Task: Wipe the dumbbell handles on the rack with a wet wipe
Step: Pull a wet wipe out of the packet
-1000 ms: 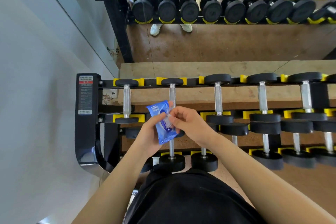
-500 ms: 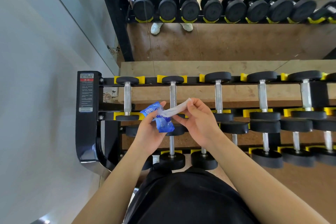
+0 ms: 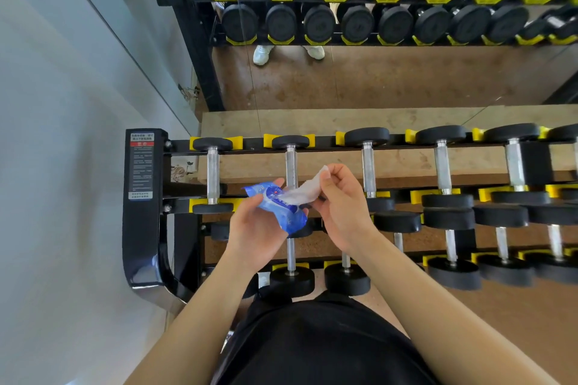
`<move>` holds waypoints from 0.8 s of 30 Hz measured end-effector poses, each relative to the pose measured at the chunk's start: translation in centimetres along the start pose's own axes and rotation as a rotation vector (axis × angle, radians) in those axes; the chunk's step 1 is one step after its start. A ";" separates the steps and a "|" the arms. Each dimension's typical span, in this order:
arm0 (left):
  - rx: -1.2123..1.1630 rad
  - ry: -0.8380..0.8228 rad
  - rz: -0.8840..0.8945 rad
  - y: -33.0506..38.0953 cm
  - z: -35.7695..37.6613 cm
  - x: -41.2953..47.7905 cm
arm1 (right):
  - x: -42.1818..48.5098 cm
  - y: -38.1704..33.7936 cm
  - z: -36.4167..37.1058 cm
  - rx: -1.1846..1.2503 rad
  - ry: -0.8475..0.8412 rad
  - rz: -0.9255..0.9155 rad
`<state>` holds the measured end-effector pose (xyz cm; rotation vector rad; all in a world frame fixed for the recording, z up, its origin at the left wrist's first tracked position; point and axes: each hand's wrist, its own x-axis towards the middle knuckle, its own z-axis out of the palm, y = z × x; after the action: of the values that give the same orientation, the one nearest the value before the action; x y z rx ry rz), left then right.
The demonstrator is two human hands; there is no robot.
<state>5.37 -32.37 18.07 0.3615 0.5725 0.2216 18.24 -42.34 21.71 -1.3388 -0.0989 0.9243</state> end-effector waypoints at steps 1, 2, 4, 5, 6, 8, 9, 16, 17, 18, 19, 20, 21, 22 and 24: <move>0.035 -0.056 -0.005 0.1 -0.1 -0.1 | 0.2 -0.1 -0.1 -0.007 0.006 0.006; 0.088 -0.077 0.004 0.1 -0.1 0.0 | 0.3 -0.1 -0.2 -0.015 0.010 0.010; 0.186 -0.064 0.027 -0.1 0.5 0.3 | 0.4 -0.2 -0.3 -0.055 0.017 0.007; 0.188 -0.062 0.033 -0.2 0.7 0.4 | 0.4 -0.2 -0.2 -0.087 0.017 0.000; 0.158 -0.056 0.030 -0.4 0.9 0.4 | 0.4 -0.2 -0.2 -0.120 0.013 -0.011; 0.088 -0.037 0.029 -0.6 1.6 0.3 | 0.2 -0.3 0.1 -0.182 -0.007 -0.033; 0.076 -0.026 0.032 -0.7 1.9 0.3 | 0.0 -0.4 0.3 -0.201 -0.017 -0.038; 0.063 0.275 0.059 -1.7 2.6 0.8 | -0.6 -2.0 1.7 -0.148 -0.040 -0.126; 0.083 0.314 0.067 -1.8 2.7 0.9 | -0.7 -2.2 1.8 -0.132 -0.056 -0.148; 0.108 0.353 0.077 -1.9 2.8 1.0 | -0.9 -2.4 1.9 -0.115 -0.076 -0.166; 0.125 0.386 0.084 -1.9 2.8 1.1 | -1.1 -2.7 1.9 -0.096 -0.095 -0.181; 0.134 0.416 0.088 -1.8 2.8 1.1 | -1.3 -2.9 1.9 -0.080 -0.108 -0.195; 0.135 0.435 0.090 -1.7 2.7 1.1 | -1.4 -3.1 1.9 -0.061 -0.111 -0.208; 0.140 0.440 0.094 -1.6 2.7 1.1 | -1.5 -3.2 1.9 -0.043 -0.104 -0.219; 0.150 0.428 0.108 -1.3 2.5 1.1 | -1.4 -3.2 1.8 -0.002 -0.063 -0.230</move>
<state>7.84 -33.87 19.02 0.4957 0.9958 0.3655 17.97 -41.60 25.56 -1.2708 -0.2965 0.7710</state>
